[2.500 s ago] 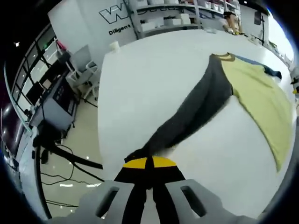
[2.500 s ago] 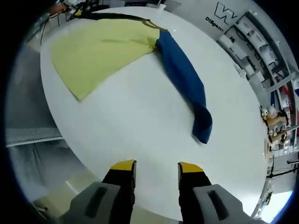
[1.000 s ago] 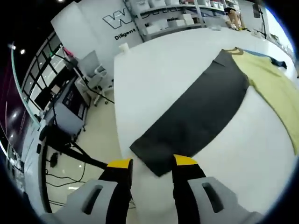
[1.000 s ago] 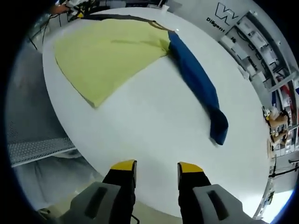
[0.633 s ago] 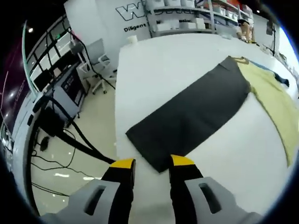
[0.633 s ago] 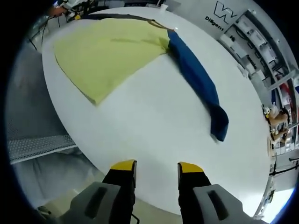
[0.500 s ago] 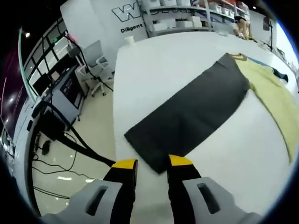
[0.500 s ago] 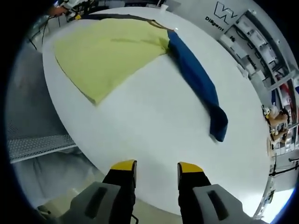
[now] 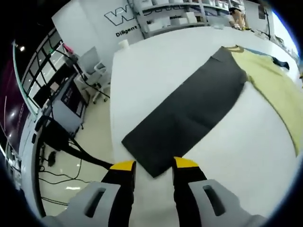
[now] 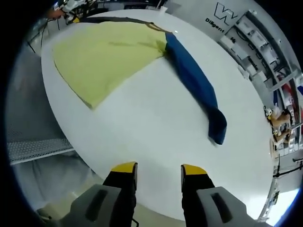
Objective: Fold the garment on the visible template until the final outline fits inside the template.
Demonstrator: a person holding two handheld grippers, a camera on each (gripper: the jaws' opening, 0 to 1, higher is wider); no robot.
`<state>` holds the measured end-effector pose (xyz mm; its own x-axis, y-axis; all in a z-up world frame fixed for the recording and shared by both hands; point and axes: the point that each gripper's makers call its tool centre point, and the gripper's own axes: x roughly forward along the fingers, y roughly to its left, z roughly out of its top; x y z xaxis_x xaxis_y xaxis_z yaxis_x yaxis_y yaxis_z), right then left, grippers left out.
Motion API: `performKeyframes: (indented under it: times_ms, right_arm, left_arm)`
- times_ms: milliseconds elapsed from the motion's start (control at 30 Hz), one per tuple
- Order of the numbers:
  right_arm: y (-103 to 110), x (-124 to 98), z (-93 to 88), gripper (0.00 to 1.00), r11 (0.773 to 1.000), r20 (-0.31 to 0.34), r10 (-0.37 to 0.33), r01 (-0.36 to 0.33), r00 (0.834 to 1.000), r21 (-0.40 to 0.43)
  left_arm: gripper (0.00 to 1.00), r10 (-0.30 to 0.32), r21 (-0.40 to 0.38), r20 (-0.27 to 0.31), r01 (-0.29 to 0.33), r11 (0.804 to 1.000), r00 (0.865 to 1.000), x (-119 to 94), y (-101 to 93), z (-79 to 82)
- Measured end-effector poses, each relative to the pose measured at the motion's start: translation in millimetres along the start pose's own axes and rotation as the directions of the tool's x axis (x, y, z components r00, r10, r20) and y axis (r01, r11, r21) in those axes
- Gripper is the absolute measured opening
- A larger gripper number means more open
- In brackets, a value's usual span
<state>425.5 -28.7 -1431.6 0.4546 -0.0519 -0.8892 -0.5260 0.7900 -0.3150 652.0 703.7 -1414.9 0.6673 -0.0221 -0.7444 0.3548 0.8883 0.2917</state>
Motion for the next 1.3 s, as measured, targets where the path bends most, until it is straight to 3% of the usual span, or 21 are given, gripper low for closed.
performKeyframes:
  times_ms: [233,533,767,933,1300]
  right_arm:
    - [-3.7,0.8,-5.4,0.32,1.000,-0.005,0.000,0.000,1.000,0.010]
    - [-2.6,1.7,-2.4,0.35,1.000,0.007,0.006,-0.006,1.000,0.015]
    - [-7.7,0.8,-3.9,0.50,0.997,0.029,0.009,-0.011,1.000,0.074]
    - [-10.1,-0.1,-6.8,0.60,0.995,0.043,0.004,-0.008,0.999,0.097]
    - [-12.2,0.9,-9.1,0.76,0.993,0.051,-0.001,-0.005,0.999,0.117]
  left_arm:
    - [0.39,-0.046,0.008,0.063,0.045,0.999,0.997,-8.8,-17.9,16.7]
    - [0.47,-0.127,0.013,0.124,0.126,0.992,0.984,-13.5,-64.6,39.2]
    - [0.54,-0.183,0.033,0.188,0.180,0.983,0.965,-16.8,-87.0,61.8]
    - [0.69,-0.265,0.043,0.219,0.262,0.964,0.939,-22.7,-112.4,71.3]
    - [0.87,-0.406,0.128,0.250,0.386,0.914,0.879,-41.1,-171.4,84.0]
